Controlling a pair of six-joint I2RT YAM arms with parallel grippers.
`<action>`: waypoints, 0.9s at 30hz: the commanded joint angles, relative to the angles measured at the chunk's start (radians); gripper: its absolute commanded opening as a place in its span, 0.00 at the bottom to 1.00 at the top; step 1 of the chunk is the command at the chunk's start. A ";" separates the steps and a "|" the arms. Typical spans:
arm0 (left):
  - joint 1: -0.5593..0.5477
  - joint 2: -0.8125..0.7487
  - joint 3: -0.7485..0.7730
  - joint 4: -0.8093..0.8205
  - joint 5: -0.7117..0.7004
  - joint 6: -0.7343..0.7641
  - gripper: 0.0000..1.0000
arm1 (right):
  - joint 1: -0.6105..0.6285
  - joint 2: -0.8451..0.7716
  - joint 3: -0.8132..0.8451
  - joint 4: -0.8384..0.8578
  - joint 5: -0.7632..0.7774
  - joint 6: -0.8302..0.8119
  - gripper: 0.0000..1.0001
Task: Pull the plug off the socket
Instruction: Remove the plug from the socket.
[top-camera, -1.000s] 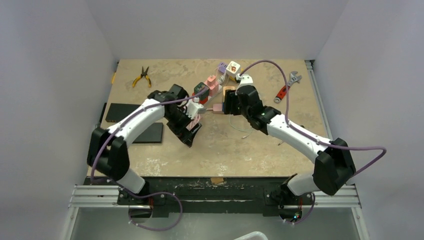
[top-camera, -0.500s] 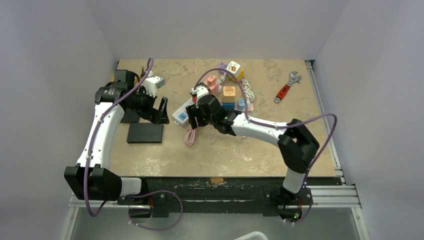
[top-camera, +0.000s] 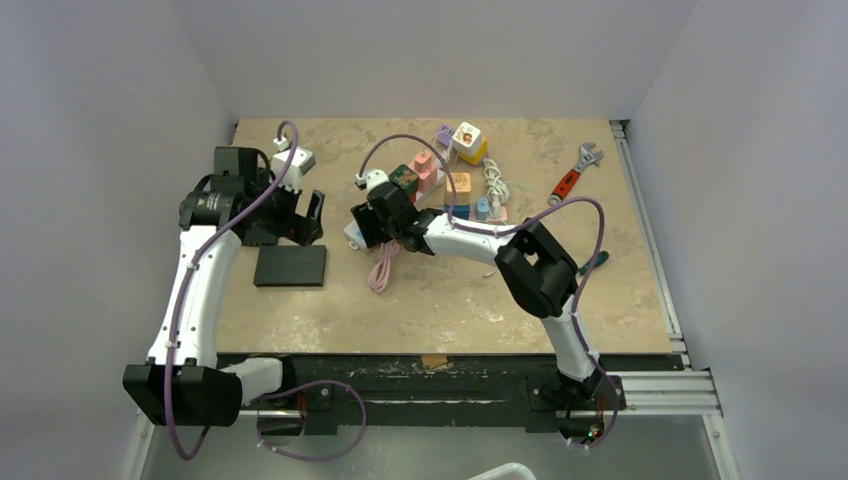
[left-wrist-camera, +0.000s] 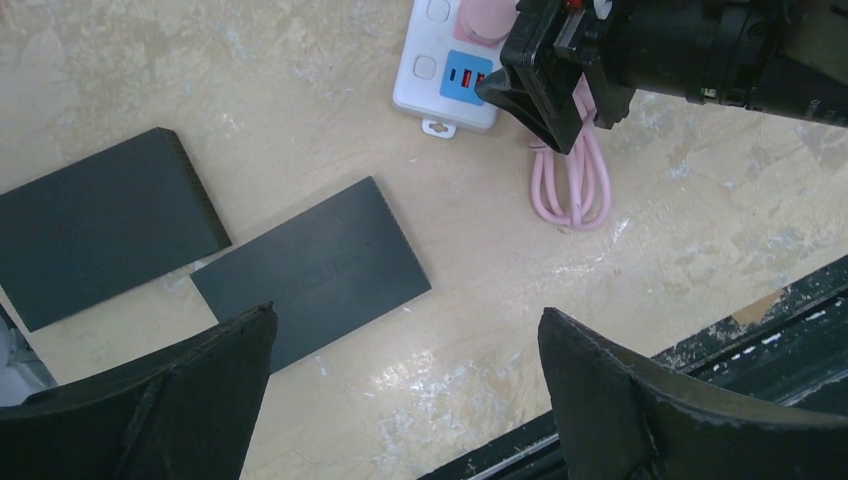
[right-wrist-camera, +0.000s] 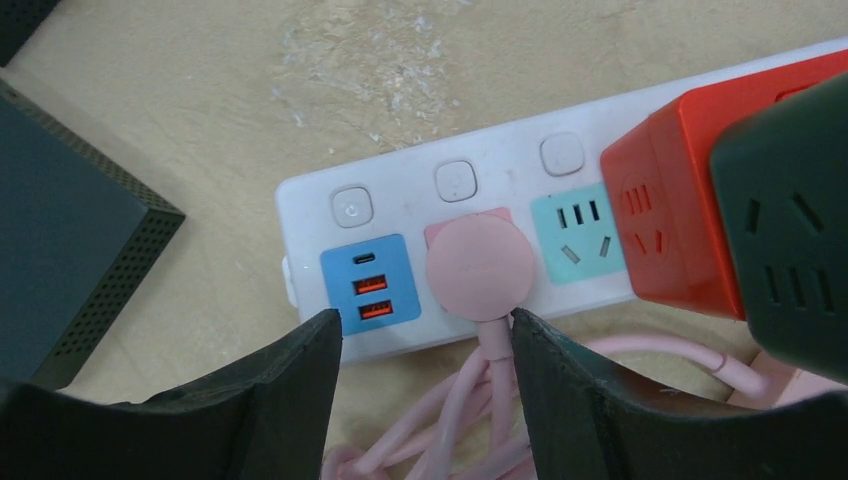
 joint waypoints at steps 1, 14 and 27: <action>0.007 0.000 -0.008 0.064 -0.020 -0.028 1.00 | -0.005 0.034 0.058 -0.018 0.019 -0.019 0.60; 0.008 0.067 0.003 0.080 0.057 -0.015 0.91 | -0.027 -0.033 -0.126 0.009 -0.001 -0.009 0.21; -0.033 0.099 -0.119 0.181 0.094 0.051 1.00 | -0.025 -0.199 -0.297 0.057 -0.090 0.070 0.00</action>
